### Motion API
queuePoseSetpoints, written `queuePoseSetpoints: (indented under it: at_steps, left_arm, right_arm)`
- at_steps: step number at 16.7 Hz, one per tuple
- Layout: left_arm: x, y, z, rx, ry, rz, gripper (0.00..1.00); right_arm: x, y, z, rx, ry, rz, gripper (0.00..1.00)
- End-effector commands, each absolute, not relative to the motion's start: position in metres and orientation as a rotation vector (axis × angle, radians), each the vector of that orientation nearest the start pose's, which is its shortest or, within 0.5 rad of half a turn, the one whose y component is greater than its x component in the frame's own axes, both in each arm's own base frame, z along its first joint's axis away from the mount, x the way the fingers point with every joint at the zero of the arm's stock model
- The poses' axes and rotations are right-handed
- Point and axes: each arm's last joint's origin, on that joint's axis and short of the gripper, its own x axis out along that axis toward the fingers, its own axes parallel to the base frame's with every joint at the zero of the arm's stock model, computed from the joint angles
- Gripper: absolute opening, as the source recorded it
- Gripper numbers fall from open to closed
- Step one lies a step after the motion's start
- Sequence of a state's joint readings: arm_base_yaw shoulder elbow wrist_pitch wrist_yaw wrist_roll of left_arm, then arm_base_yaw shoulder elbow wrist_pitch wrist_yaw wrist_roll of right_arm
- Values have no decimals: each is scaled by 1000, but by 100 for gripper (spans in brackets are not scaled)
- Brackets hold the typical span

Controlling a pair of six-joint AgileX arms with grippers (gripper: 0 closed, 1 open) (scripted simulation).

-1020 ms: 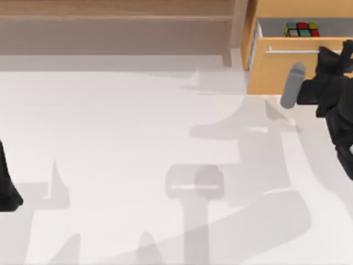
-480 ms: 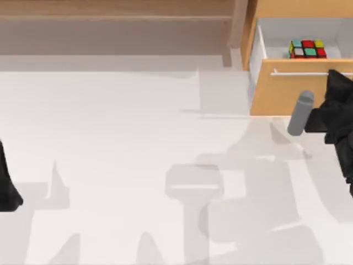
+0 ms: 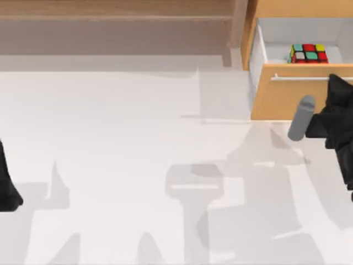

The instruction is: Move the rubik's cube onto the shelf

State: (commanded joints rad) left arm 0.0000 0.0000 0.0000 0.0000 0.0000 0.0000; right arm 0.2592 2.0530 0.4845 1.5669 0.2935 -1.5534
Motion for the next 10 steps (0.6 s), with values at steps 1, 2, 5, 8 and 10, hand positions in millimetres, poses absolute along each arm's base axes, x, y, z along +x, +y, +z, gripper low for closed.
queuePoseSetpoints:
  at_steps: [1, 2, 5, 8, 10]
  left_arm:
    - [106, -1, 160, 0, 0, 0, 100]
    - [106, -1, 160, 0, 0, 0, 100]
    - [106, -1, 160, 0, 0, 0, 100]
    - [106, -1, 160, 0, 0, 0, 100]
    - [106, -1, 160, 0, 0, 0, 100]
  right_arm:
    - [290, 72, 87, -1569, 9, -9, 0]
    - [282, 71, 86, -1571, 14, -4, 0]
    - [256, 70, 84, -1576, 26, 6, 0]
    - [243, 70, 87, -1570, 17, -3, 0]
    - [243, 70, 87, -1570, 17, -3, 0]
